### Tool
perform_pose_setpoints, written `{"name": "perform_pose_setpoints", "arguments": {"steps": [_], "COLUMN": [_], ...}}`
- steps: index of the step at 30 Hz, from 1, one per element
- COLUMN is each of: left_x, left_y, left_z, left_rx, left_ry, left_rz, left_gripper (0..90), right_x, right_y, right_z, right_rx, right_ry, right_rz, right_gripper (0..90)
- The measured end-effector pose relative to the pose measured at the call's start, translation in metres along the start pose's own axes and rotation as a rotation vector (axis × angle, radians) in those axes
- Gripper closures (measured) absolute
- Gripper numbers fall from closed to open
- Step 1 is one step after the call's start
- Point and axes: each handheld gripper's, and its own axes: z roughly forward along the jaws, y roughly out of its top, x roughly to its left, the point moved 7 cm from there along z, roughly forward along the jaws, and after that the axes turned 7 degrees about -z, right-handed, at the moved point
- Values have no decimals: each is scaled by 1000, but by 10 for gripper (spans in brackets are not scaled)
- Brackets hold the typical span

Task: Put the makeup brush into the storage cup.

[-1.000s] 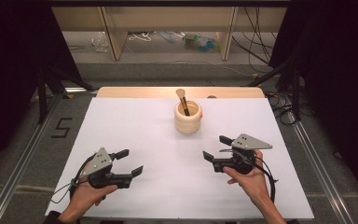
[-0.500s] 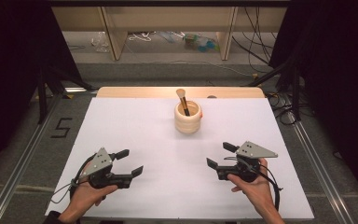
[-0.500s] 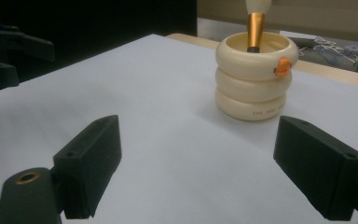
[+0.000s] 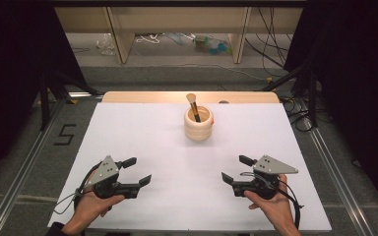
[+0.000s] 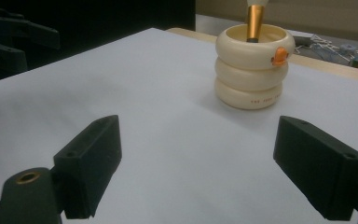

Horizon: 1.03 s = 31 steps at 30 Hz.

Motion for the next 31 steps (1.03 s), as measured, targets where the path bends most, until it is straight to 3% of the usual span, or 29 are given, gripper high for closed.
{"name": "perform_pose_setpoints", "arguments": {"steps": [4, 31], "left_x": [0, 0], "left_y": [0, 0], "left_z": [0, 0], "left_rx": [1, 1], "left_ry": [-1, 2], "left_rz": [-8, 0], "left_gripper": [207, 207], "right_x": [0, -1], "right_y": [-2, -3], "right_z": [1, 3], "right_rx": [23, 22], "right_ry": [3, 7], "right_rz": [-4, -5], "right_gripper": [160, 160]}}
